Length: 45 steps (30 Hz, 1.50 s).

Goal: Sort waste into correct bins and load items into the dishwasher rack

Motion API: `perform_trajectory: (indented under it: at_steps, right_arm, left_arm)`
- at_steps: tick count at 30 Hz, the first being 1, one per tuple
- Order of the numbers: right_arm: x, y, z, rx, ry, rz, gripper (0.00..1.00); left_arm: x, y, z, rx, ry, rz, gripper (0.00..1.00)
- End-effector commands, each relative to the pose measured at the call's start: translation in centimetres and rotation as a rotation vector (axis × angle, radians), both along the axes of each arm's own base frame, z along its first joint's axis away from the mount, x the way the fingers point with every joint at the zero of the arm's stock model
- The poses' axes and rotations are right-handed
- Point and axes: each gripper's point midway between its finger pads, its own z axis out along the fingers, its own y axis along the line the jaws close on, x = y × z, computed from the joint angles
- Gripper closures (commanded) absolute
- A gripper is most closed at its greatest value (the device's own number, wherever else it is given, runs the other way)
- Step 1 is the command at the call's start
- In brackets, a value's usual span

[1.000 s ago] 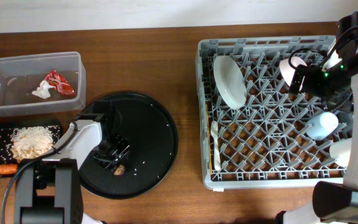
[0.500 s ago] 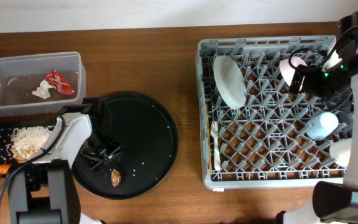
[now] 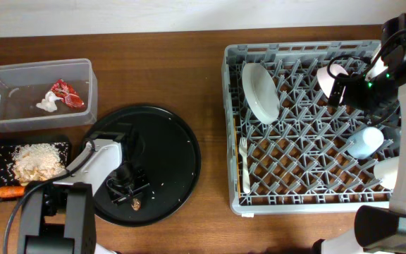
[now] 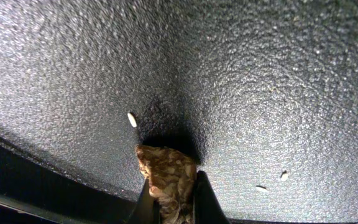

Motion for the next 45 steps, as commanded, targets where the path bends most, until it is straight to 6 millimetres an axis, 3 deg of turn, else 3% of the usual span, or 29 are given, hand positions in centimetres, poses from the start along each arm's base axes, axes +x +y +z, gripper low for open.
perform_trajectory:
  at_steps: [1, 3, 4, 6, 9, 14, 18, 25, 27, 29, 31, 33, 36, 38, 39, 40, 41, 42, 45]
  right_arm:
    - [-0.3, -0.3, 0.2, -0.017, 0.001, -0.006, 0.0]
    - [-0.3, -0.3, 0.2, -0.016, 0.001, -0.005, 0.0]
    - [-0.3, -0.3, 0.2, -0.017, 0.001, -0.005, 0.0]
    - [-0.3, -0.3, 0.2, -0.018, 0.001, 0.002, 0.0]
    - [-0.3, -0.3, 0.2, -0.018, 0.001, 0.002, 0.0]
    - [-0.3, -0.3, 0.2, -0.018, 0.001, 0.002, 0.0]
    - [-0.3, -0.3, 0.2, -0.018, 0.001, 0.002, 0.0]
    - [-0.3, -0.3, 0.2, -0.018, 0.001, 0.003, 0.0]
    - [-0.3, -0.3, 0.2, -0.018, 0.001, 0.002, 0.0]
    - [-0.3, -0.3, 0.2, -0.019, 0.001, 0.006, 0.0]
    - [-0.3, -0.3, 0.2, -0.019, 0.001, 0.006, 0.0]
    - [-0.3, -0.3, 0.2, -0.02, 0.001, 0.01, 0.01]
    - [-0.1, -0.4, 0.2, -0.021, -0.002, 0.014, 0.02]
    - [0.9, 0.0, 0.3, -0.011, -0.043, 0.077, 0.01]
    - [1.6, 0.6, 0.4, 0.018, -0.073, 0.125, 0.01]
    - [2.2, 2.3, 0.5, 0.091, -0.113, 0.229, 0.01]
    - [2.1, 3.9, 0.3, 0.171, -0.121, 0.316, 0.01]
    - [1.3, 4.5, -0.1, 0.199, -0.094, 0.351, 0.01]
    - [-0.7, 4.5, -1.5, 0.216, 0.006, 0.332, 0.01]
  left_arm:
    - [1.1, 1.8, 0.7, 0.028, -0.026, 0.041, 1.0]
    - [3.1, 3.5, 2.3, 0.028, -0.07, 0.057, 1.0]
    - [5.1, 5.0, 4.1, 0.024, -0.121, 0.093, 1.0]
    - [7.7, 9.0, 7.1, 0.065, -0.205, 0.206, 1.0]
    - [9.6, 15.7, 9.7, 0.132, -0.33, 0.389, 0.96]
    - [7.7, 24.9, 9.9, 0.246, -0.421, 0.647, 0.93]
    - [8.0, 30.8, 9.8, 0.371, -0.525, 0.736, 0.79]
    - [7.1, 33.3, 5.1, 0.425, -0.419, 0.759, 0.71]
    - [7.4, 33.1, 5.1, 0.404, -0.431, 0.762, 0.7]
    - [9.4, 32.5, 6.4, 0.313, -0.495, 0.767, 0.66]
    - [11.1, 32.1, 9.7, 0.263, -0.562, 0.755, 0.63]
    - [13.8, 30.2, 13.1, 0.174, -0.666, 0.658, 0.62]
    - [16.9, 24.6, 17.3, 0.136, -0.757, 0.453, 0.6]
    - [19.3, 18.2, 18.5, 0.085, -0.783, 0.229, 0.55]
    - [19.9, 14.5, 18.4, 0.049, -0.767, 0.098, 0.5]
    - [20.1, 10.7, 18.0, 0.009, -0.735, -0.021, 0.33]
    - [19.0, 6.1, 17.1, -0.043, -0.662, -0.18, 0.2]
    - [17.6, 4.3, 16.6, -0.048, -0.593, -0.238, 0.17]
    - [10.5, 2.7, 15.8, -0.077, -0.301, -0.284, 0.07]
